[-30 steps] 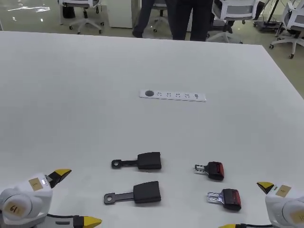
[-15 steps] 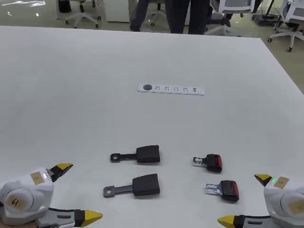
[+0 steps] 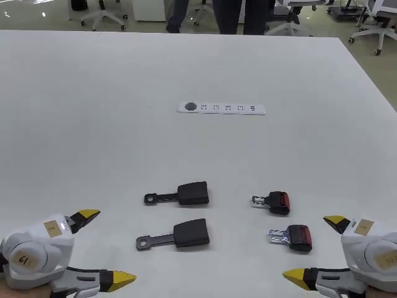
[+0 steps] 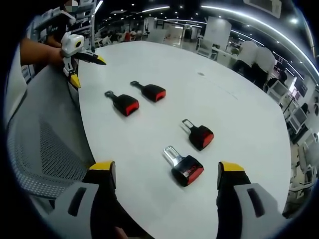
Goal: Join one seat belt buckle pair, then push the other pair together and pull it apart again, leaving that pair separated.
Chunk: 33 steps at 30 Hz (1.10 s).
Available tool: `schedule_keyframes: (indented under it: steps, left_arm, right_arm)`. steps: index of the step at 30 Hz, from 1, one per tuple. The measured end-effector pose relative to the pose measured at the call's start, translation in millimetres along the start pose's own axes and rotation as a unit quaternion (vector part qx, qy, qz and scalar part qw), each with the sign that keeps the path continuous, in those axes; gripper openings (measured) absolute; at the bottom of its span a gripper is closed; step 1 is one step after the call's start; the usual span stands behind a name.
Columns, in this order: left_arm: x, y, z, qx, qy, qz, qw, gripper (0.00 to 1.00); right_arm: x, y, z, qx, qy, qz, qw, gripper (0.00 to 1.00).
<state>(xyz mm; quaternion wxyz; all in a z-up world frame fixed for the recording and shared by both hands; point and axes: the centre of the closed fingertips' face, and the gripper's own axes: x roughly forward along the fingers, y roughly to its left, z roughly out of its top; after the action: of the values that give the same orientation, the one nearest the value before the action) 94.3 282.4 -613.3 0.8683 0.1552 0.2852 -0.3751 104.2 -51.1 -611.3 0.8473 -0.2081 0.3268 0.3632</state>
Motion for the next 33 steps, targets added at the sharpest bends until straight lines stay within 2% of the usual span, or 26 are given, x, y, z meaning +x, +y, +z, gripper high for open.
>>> schedule_keyframes:
  steps: [3, 8, 16, 17, 18, 19, 20, 22, 25, 28, 32, 33]
  left_arm:
    - [-1.2, 2.9, -0.7, -0.008, 0.003, 0.005, 1.0, 0.93]
    - [-2.0, 5.6, -1.4, -0.004, 0.003, 0.008, 1.0, 0.93]
    - [-3.3, -2.9, 3.2, 0.012, 0.014, 0.0, 0.9998, 0.93]
    - [-2.7, -3.3, 5.6, 0.024, 0.017, -0.004, 0.9996, 0.93]
    - [-1.9, -3.2, 5.3, 0.054, 0.028, -0.008, 0.9981, 0.92]
    - [-1.2, -6.0, 5.3, 0.062, 0.037, -0.013, 0.9973, 0.91]
    - [0.9, -8.2, 5.9, 0.06, 0.043, -0.018, 0.9971, 0.9]
    - [3.6, -9.5, 10.3, 0.065, 0.043, -0.021, 0.9968, 0.88]
    - [9.7, -8.6, 13.7, 0.073, 0.055, -0.025, 0.9955, 0.81]
    - [18.0, -7.7, 15.6, 0.067, 0.056, -0.031, 0.9957, 0.77]
    - [30.3, -15.0, 15.9, 0.082, 0.072, -0.047, 0.9929, 0.71]
    - [32.7, -20.8, 14.0, 0.085, 0.084, -0.063, 0.9909, 0.68]
  right_arm:
    - [1.0, 5.4, 4.9, 0.008, -0.009, 0.013, 0.9998, 0.77]
    - [2.8, 4.5, 8.7, -0.006, -0.015, 0.01, 0.9998, 0.75]
    - [5.8, 1.5, 9.4, -0.015, -0.011, 0.01, 0.9998, 0.75]
    - [6.0, 1.3, 8.7, -0.019, -0.009, 0.011, 0.9997, 0.75]
    - [7.4, 0.0, 6.1, -0.025, -0.004, 0.011, 0.9996, 0.75]
    - [7.8, -0.5, 5.3, -0.027, -0.002, 0.012, 0.9996, 0.75]
    - [8.6, -1.4, 3.5, -0.03, 0.004, 0.012, 0.9995, 0.74]
    - [10.6, -6.0, -1.5, -0.033, 0.017, 0.008, 0.9993, 0.74]
    - [11.1, -7.3, -2.1, -0.034, 0.017, 0.013, 0.9992, 0.7]
    - [14.7, -10.4, -3.7, -0.04, 0.019, 0.016, 0.9989, 0.68]
    - [18.2, -12.2, -5.0, -0.045, 0.027, 0.023, 0.9983, 0.63]
    - [19.3, -12.7, -5.5, -0.048, 0.03, 0.025, 0.9981, 0.63]
